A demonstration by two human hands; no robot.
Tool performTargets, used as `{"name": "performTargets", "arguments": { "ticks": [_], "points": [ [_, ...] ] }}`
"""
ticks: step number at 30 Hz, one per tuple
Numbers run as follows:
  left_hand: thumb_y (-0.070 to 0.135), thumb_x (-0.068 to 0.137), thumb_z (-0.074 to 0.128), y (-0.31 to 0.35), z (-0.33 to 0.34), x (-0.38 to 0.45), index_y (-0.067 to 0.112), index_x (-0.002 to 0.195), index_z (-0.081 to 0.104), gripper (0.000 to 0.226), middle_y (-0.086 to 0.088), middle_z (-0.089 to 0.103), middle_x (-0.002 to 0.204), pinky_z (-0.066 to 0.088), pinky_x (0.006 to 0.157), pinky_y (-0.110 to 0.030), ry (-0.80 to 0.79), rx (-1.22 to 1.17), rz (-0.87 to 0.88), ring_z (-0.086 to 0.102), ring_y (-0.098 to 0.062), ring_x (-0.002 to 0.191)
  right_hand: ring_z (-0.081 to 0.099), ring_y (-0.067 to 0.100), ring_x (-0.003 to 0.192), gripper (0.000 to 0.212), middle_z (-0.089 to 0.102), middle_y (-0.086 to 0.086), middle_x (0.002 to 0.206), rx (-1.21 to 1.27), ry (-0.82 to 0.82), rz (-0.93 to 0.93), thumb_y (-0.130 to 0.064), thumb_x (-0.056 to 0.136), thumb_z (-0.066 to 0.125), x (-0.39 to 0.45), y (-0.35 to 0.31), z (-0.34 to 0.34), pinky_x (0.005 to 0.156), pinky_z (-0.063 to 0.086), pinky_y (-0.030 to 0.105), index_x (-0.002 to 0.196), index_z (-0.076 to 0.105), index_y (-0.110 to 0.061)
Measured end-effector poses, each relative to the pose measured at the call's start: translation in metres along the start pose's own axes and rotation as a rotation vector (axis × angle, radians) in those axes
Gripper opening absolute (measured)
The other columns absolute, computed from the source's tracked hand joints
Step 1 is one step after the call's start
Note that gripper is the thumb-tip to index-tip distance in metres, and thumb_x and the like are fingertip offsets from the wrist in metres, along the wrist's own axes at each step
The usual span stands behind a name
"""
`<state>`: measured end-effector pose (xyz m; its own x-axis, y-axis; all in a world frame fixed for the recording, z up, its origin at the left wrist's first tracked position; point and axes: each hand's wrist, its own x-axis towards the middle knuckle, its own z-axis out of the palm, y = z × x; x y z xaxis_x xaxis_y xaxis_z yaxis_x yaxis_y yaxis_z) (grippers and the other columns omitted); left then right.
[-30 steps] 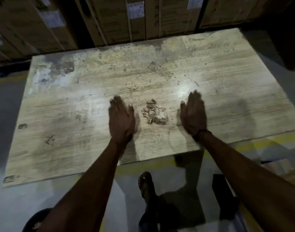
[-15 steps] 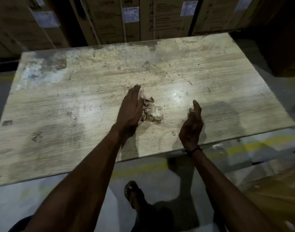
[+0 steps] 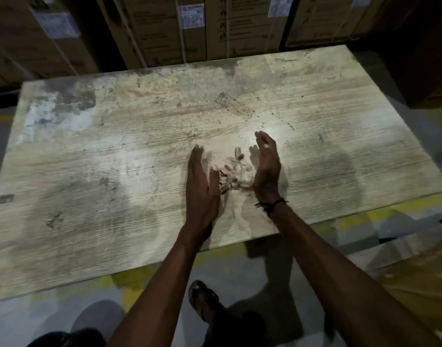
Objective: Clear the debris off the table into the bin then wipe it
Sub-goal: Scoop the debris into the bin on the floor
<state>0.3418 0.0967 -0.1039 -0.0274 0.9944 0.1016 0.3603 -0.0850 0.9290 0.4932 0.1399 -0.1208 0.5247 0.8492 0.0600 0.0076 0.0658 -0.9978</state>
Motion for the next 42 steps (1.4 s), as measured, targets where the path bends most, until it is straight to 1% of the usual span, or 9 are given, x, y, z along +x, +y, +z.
{"name": "performTargets", "arguments": {
  "ticks": [4, 7, 10, 13, 20, 23, 32, 35, 42],
  "points": [
    [0.059, 0.101, 0.058, -0.010, -0.003, -0.015, 0.015, 0.168, 0.009, 0.094, 0.000, -0.002, 0.177, 0.011, 0.132, -0.048, -0.238, 0.340, 0.210, -0.003, -0.016, 0.163, 0.056, 0.023, 0.138, 0.040, 0.064, 0.005, 0.139, -0.010, -0.209, 0.039, -0.025, 0.106, 0.034, 0.015, -0.004, -0.020, 0.118, 0.042, 0.048, 0.130, 0.064, -0.018],
    [0.087, 0.083, 0.058, -0.013, 0.005, -0.014, 0.014, 0.168, -0.003, 0.127, -0.009, -0.015, 0.175, 0.004, 0.131, -0.050, -0.359, 0.563, 0.311, -0.013, -0.026, 0.162, 0.051, 0.011, 0.141, 0.044, 0.061, -0.001, 0.146, -0.195, -0.394, -0.055, -0.022, 0.109, 0.031, 0.011, -0.009, -0.020, 0.121, 0.038, 0.038, 0.139, 0.062, -0.013],
    [0.095, 0.076, 0.053, -0.017, 0.012, -0.005, 0.017, 0.167, -0.009, 0.135, -0.013, -0.018, 0.174, 0.002, 0.131, -0.053, -0.370, 0.646, 0.313, -0.016, -0.033, 0.161, 0.053, 0.010, 0.139, 0.045, 0.061, -0.001, 0.146, -0.295, -0.540, -0.124, -0.024, 0.109, 0.032, 0.007, -0.012, -0.020, 0.117, 0.041, 0.033, 0.146, 0.056, -0.015],
    [0.094, 0.078, 0.047, -0.019, 0.024, 0.017, 0.013, 0.167, -0.006, 0.131, -0.015, -0.015, 0.174, 0.004, 0.130, -0.055, -0.378, 0.676, 0.316, -0.014, -0.035, 0.161, 0.059, 0.012, 0.133, 0.043, 0.062, -0.002, 0.143, -0.282, -0.545, -0.134, -0.018, 0.108, 0.034, 0.008, -0.010, -0.023, 0.113, 0.045, 0.035, 0.145, 0.056, -0.016],
    [0.085, 0.080, 0.047, -0.016, 0.038, 0.050, 0.019, 0.168, 0.007, 0.117, -0.007, 0.009, 0.176, 0.012, 0.130, -0.050, -0.490, 0.572, 0.401, 0.008, -0.028, 0.162, 0.064, 0.017, 0.127, 0.035, 0.062, 0.009, 0.141, -0.050, -0.248, 0.060, -0.005, 0.108, 0.038, 0.019, -0.001, -0.025, 0.106, 0.051, 0.029, 0.137, 0.058, -0.006],
    [0.079, 0.085, 0.050, -0.020, 0.038, 0.051, 0.023, 0.166, 0.021, 0.102, -0.007, 0.023, 0.173, 0.021, 0.128, -0.048, -0.505, 0.545, 0.460, 0.018, -0.029, 0.160, 0.062, 0.018, 0.131, 0.035, 0.064, 0.007, 0.140, 0.017, -0.203, 0.110, -0.006, 0.108, 0.039, 0.020, 0.002, -0.024, 0.114, 0.048, 0.040, 0.136, 0.060, -0.010],
    [0.055, 0.093, 0.069, -0.024, 0.042, 0.051, 0.021, 0.146, 0.057, 0.064, -0.007, 0.053, 0.146, 0.045, 0.111, -0.043, -0.468, 0.429, 0.555, 0.050, -0.027, 0.138, 0.054, 0.024, 0.139, 0.034, 0.059, 0.000, 0.142, 0.141, -0.243, 0.177, -0.028, 0.098, 0.050, 0.010, -0.011, -0.024, 0.115, 0.046, 0.034, 0.130, 0.058, -0.023],
    [0.050, 0.094, 0.073, -0.024, 0.040, 0.050, 0.019, 0.130, 0.067, 0.048, -0.007, 0.056, 0.141, 0.042, 0.110, -0.036, -0.454, 0.408, 0.558, 0.050, -0.024, 0.133, 0.052, 0.024, 0.141, 0.036, 0.053, 0.007, 0.148, 0.173, -0.238, 0.210, -0.008, 0.109, 0.031, 0.010, -0.008, -0.028, 0.111, 0.046, 0.028, 0.138, 0.050, -0.013],
    [0.065, 0.096, 0.056, -0.019, 0.033, 0.047, 0.033, 0.128, 0.063, 0.046, 0.005, 0.052, 0.143, 0.036, 0.097, -0.042, -0.369, 0.677, 0.589, 0.044, -0.024, 0.126, 0.054, 0.015, 0.139, 0.052, 0.057, 0.004, 0.147, 0.043, -0.294, 0.131, -0.023, 0.098, 0.035, 0.004, -0.008, -0.031, 0.115, 0.044, 0.031, 0.145, 0.052, -0.008]
  ]
}}
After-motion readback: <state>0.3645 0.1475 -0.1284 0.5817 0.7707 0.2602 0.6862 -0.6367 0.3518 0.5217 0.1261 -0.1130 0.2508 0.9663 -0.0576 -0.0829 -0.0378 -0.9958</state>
